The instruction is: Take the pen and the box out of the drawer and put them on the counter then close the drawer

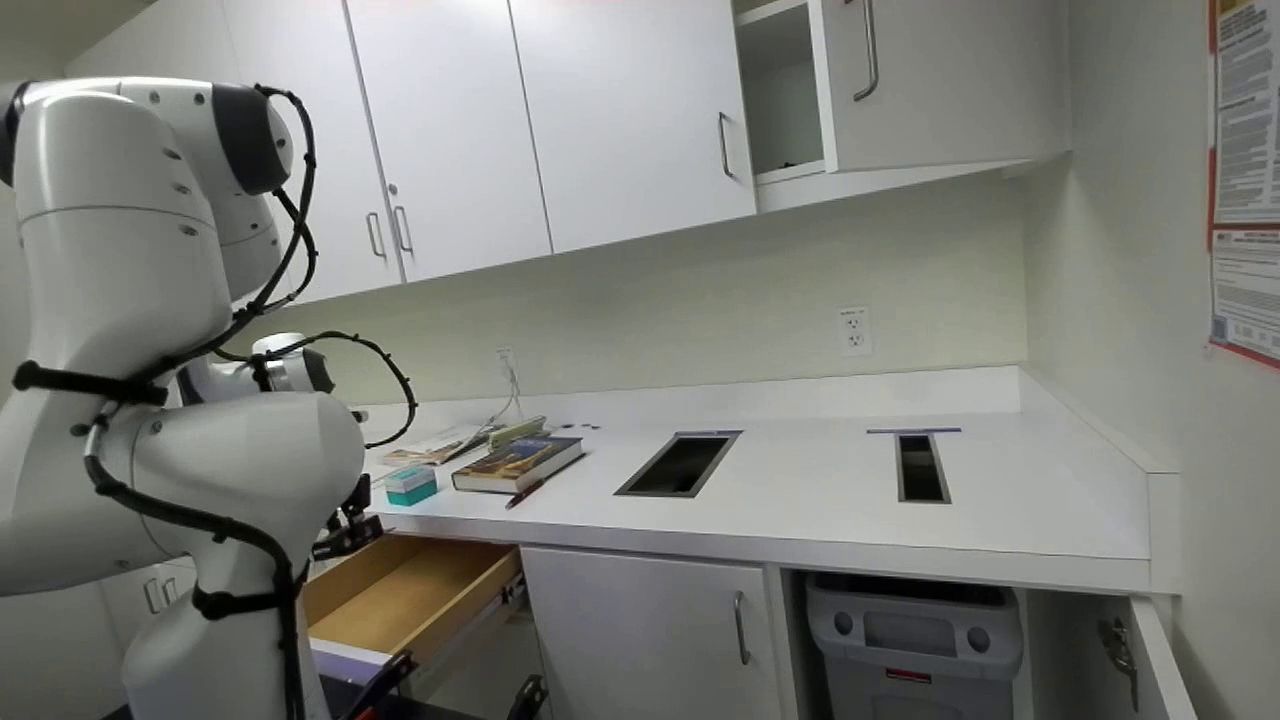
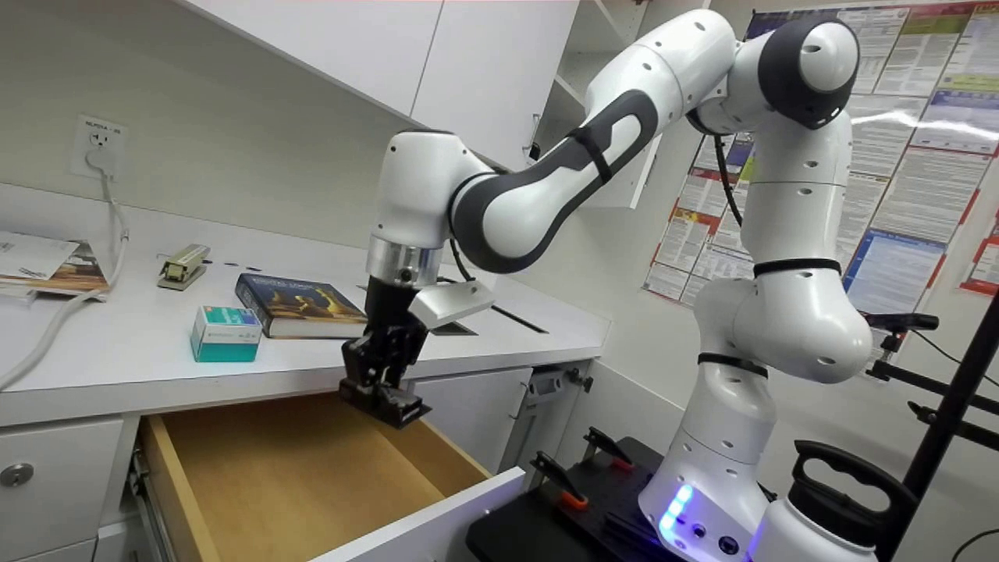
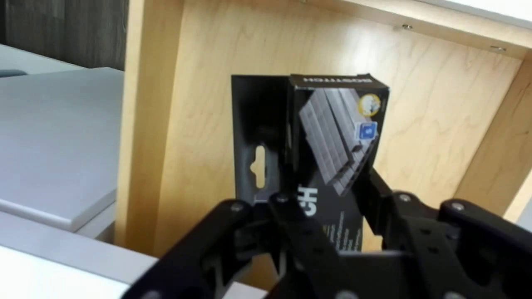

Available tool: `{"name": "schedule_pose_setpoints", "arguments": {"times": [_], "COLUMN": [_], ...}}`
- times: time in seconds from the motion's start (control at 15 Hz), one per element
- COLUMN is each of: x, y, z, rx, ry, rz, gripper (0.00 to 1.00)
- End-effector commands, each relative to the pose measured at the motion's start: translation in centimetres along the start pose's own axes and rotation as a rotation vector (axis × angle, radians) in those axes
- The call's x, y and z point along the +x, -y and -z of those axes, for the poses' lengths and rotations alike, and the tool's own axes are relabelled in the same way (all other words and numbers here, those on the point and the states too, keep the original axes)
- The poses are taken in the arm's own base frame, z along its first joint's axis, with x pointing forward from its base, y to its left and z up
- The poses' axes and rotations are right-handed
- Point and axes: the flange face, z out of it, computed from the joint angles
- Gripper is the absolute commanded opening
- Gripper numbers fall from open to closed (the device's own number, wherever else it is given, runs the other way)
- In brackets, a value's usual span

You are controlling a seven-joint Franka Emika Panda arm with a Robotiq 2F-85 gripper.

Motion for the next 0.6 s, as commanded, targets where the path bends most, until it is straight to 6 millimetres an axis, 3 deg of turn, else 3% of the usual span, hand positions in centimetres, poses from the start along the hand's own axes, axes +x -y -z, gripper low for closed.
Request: {"name": "schedule_pose_setpoints", "arguments": {"times": [0.0, 0.33, 0.4, 0.47, 0.53], "x": [-1.1, 1.3, 1.5, 2.1, 2.3], "y": [-5.3, -13.1, -13.4, -12.4, -13.1], "z": [5.2, 9.3, 9.1, 8.4, 8.7], "rx": [-0.025, -0.081, -0.027, -0.049, -0.046], "ry": [-0.065, -0.165, -0.154, -0.154, -0.154], "rz": [-0.111, -0.143, -0.084, -0.134, -0.129], "gripper": [0.16, 0.16, 0.16, 0.16, 0.41]}}
